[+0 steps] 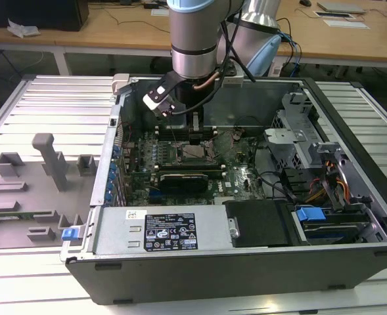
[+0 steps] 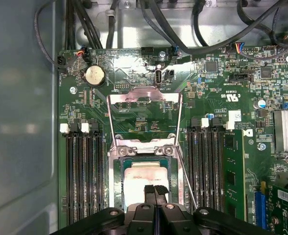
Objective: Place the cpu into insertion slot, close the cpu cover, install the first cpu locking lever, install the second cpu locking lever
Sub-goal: 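Close the cpu cover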
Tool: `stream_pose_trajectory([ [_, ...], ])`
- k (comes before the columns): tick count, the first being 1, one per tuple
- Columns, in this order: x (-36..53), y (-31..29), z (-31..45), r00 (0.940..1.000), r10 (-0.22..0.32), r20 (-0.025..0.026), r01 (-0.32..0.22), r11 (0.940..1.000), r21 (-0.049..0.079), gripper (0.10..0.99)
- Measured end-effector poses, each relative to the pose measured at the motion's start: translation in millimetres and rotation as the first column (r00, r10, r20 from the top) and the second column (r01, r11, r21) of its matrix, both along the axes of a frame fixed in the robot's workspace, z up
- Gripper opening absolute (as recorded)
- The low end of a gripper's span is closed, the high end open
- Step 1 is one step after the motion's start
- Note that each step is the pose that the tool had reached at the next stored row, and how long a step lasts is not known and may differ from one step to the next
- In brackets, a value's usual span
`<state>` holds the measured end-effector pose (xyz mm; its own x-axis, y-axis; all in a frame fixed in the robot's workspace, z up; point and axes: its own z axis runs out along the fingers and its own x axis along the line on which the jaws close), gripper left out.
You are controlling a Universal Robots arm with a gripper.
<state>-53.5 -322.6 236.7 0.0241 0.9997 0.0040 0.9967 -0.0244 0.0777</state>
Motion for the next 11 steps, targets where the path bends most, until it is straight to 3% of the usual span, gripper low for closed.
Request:
stream_pose_trajectory([
  [11, 0.0, 0.0, 1.2, 1.0, 0.0, -0.0002, 0.0, 1.0, 0.0, 0.106],
])
